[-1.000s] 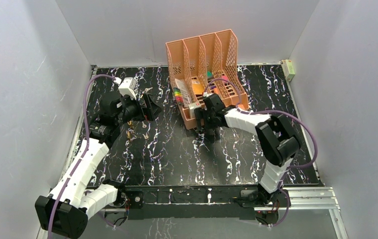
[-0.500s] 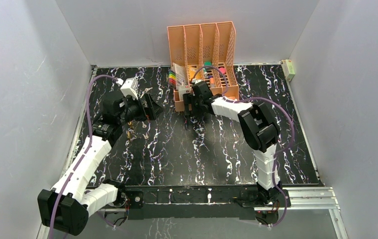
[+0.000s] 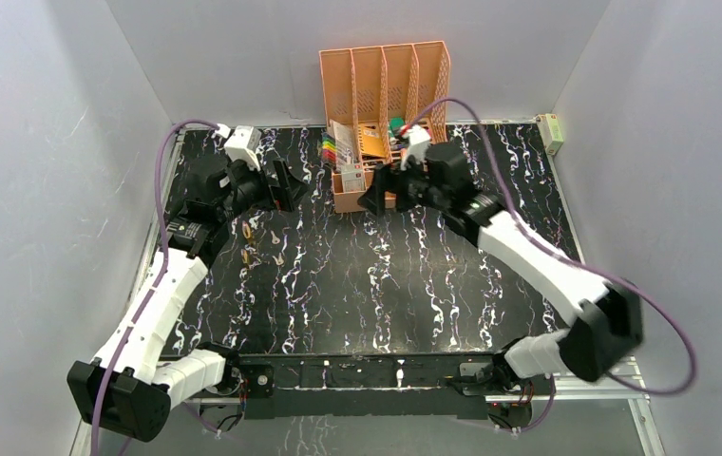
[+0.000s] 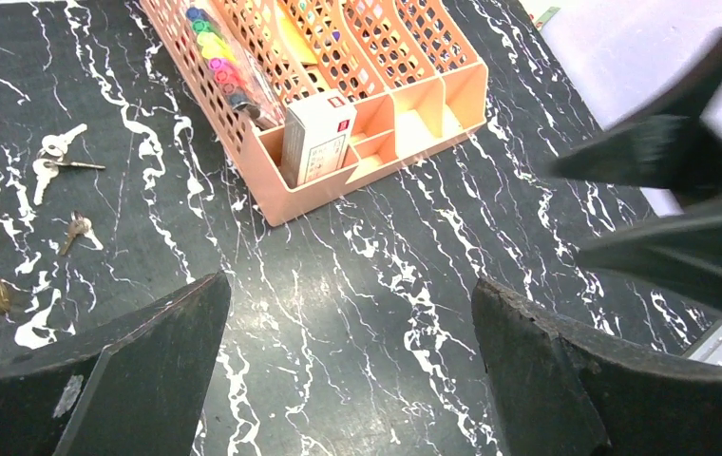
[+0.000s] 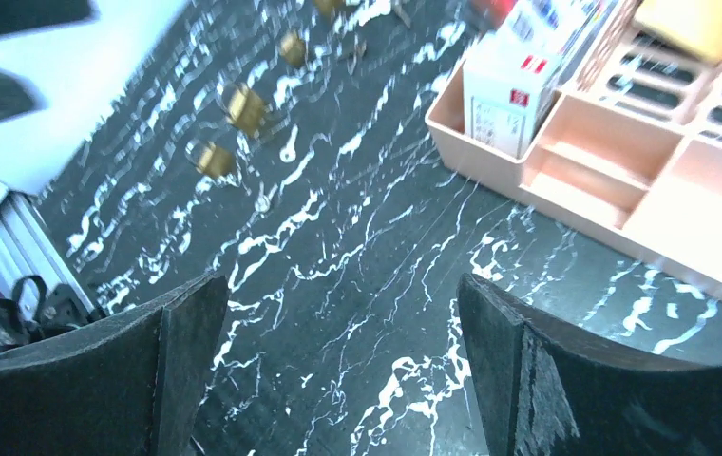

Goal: Lock with the key
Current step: Move the distractor to the center of the board, then reset both arms

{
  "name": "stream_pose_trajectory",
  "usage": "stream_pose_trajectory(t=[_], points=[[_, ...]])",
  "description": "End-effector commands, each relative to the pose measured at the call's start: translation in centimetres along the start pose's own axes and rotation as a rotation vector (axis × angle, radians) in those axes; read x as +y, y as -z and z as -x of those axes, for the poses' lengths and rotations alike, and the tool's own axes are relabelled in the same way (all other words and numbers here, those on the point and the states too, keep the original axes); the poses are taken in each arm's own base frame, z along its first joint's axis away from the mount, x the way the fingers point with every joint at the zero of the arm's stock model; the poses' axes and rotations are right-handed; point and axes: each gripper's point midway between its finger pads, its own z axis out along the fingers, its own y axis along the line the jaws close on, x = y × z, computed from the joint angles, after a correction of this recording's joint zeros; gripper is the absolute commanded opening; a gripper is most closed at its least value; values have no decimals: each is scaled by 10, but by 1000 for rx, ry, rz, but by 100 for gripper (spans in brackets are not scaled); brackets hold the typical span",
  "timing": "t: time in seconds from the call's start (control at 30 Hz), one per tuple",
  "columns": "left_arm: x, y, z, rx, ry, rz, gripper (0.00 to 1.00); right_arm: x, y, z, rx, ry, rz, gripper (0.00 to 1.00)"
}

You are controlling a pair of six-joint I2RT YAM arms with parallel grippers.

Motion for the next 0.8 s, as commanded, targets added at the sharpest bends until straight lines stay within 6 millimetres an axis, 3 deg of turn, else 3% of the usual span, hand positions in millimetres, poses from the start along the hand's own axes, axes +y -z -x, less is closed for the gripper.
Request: stream_pose_trajectory(t=[0.0, 0.17, 0.3, 0.6, 0.77], points=[[-4, 4, 17, -26, -72, -17, 98, -14, 49, 11, -106, 16, -139, 99], [-8, 8, 31, -47, -86, -17, 98, -39, 98, 24, -260, 66, -316, 99], [-7, 13, 35, -91, -59, 0, 98, -46, 118, 34, -326, 88, -376, 98], [-5, 18, 32, -104, -64, 11, 98, -45, 123, 51, -345, 137, -396, 99], [-6, 16, 26, -91, -50, 0, 98, -46, 120, 51, -327, 131, -398, 99]])
